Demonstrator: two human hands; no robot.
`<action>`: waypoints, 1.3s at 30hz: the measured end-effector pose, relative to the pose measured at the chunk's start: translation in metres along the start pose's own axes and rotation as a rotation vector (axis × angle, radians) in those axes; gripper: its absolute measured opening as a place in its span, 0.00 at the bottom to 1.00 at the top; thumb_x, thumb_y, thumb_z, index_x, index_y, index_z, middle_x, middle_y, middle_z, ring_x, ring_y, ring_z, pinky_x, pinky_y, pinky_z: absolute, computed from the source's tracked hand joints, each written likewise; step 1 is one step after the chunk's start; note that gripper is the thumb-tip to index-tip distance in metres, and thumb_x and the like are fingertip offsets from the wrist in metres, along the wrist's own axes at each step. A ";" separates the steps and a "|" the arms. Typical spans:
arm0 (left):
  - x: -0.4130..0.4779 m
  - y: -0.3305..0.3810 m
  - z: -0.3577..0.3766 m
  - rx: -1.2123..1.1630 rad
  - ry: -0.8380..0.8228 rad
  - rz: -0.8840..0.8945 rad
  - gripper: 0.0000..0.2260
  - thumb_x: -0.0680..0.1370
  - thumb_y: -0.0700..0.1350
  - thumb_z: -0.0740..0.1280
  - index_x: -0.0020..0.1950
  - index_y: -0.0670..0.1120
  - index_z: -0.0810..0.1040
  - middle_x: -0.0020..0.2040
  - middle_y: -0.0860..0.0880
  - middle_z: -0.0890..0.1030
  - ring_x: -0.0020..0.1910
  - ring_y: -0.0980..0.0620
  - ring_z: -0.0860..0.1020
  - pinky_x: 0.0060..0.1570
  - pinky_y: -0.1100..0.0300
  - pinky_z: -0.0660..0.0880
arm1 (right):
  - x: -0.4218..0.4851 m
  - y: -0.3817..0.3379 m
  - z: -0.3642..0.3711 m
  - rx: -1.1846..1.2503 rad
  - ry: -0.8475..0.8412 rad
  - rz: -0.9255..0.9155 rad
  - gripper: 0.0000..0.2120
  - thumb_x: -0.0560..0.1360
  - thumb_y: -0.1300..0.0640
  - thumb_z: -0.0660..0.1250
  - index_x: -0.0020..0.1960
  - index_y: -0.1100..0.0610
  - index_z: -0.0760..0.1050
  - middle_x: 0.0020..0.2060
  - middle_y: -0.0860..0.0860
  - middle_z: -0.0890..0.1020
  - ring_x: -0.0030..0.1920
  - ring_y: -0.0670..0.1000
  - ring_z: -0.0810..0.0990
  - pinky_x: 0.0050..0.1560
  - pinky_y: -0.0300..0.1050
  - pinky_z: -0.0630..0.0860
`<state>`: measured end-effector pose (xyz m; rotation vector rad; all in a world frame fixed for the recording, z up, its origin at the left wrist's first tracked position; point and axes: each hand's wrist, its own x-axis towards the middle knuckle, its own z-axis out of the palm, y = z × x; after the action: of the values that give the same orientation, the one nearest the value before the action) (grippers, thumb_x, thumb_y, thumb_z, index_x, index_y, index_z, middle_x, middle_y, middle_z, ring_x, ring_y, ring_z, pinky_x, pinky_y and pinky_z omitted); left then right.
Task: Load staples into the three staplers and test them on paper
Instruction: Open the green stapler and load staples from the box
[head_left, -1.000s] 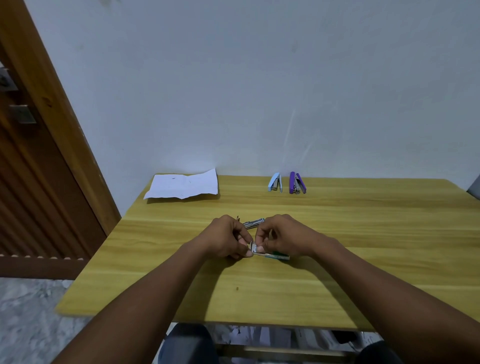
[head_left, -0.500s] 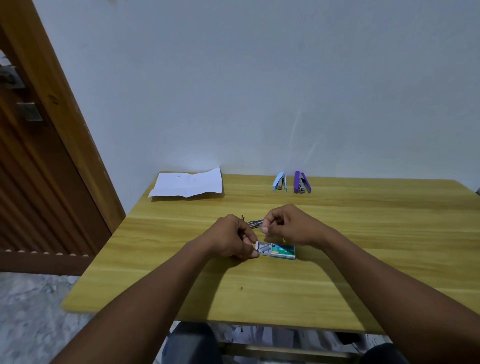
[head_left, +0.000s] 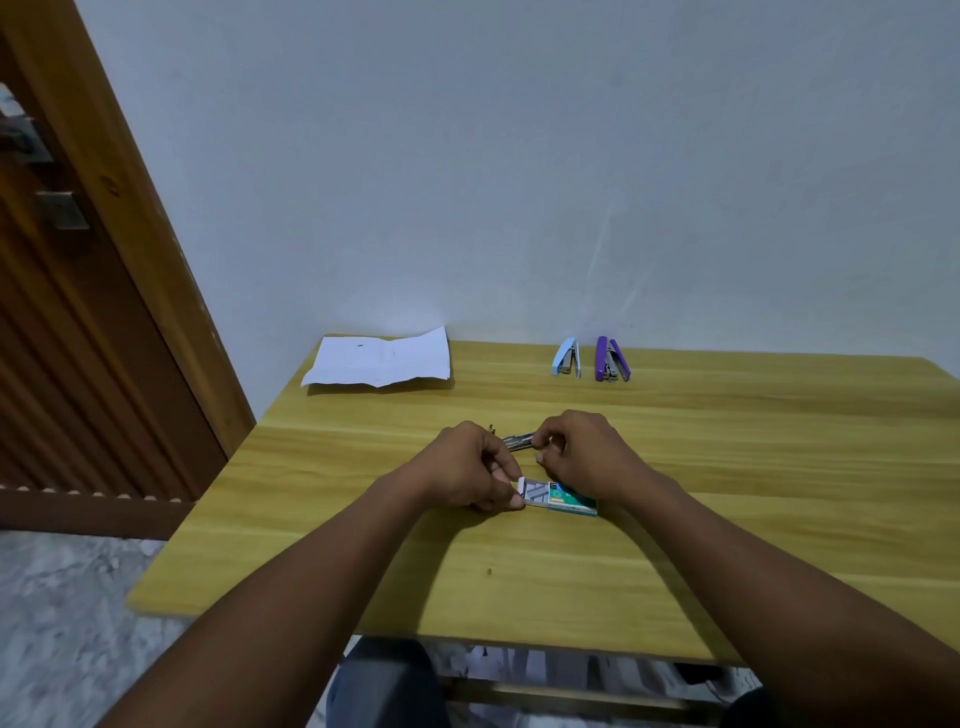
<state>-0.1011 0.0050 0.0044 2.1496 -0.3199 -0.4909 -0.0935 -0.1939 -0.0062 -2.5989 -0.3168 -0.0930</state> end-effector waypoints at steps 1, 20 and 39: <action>0.000 0.000 0.000 -0.004 0.001 0.001 0.13 0.68 0.37 0.81 0.51 0.39 0.85 0.40 0.45 0.85 0.34 0.53 0.82 0.39 0.59 0.82 | -0.001 0.000 0.001 -0.024 0.008 -0.014 0.07 0.75 0.56 0.71 0.53 0.53 0.82 0.39 0.46 0.77 0.41 0.49 0.77 0.45 0.47 0.76; 0.010 -0.037 -0.004 0.244 0.528 0.188 0.11 0.74 0.52 0.76 0.55 0.52 0.86 0.47 0.54 0.85 0.45 0.56 0.79 0.46 0.52 0.80 | 0.014 -0.016 -0.011 0.161 0.017 -0.049 0.05 0.69 0.61 0.77 0.39 0.53 0.82 0.32 0.46 0.82 0.33 0.43 0.77 0.36 0.40 0.75; 0.028 -0.047 -0.030 0.028 0.245 0.136 0.06 0.76 0.46 0.75 0.52 0.52 0.88 0.47 0.54 0.87 0.43 0.59 0.80 0.44 0.66 0.73 | 0.041 -0.018 0.001 0.114 -0.084 -0.167 0.07 0.65 0.58 0.82 0.41 0.53 0.86 0.37 0.46 0.85 0.39 0.45 0.81 0.38 0.39 0.77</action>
<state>-0.0598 0.0423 -0.0239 2.1690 -0.3341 -0.1443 -0.0582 -0.1697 0.0071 -2.4637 -0.5533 -0.0235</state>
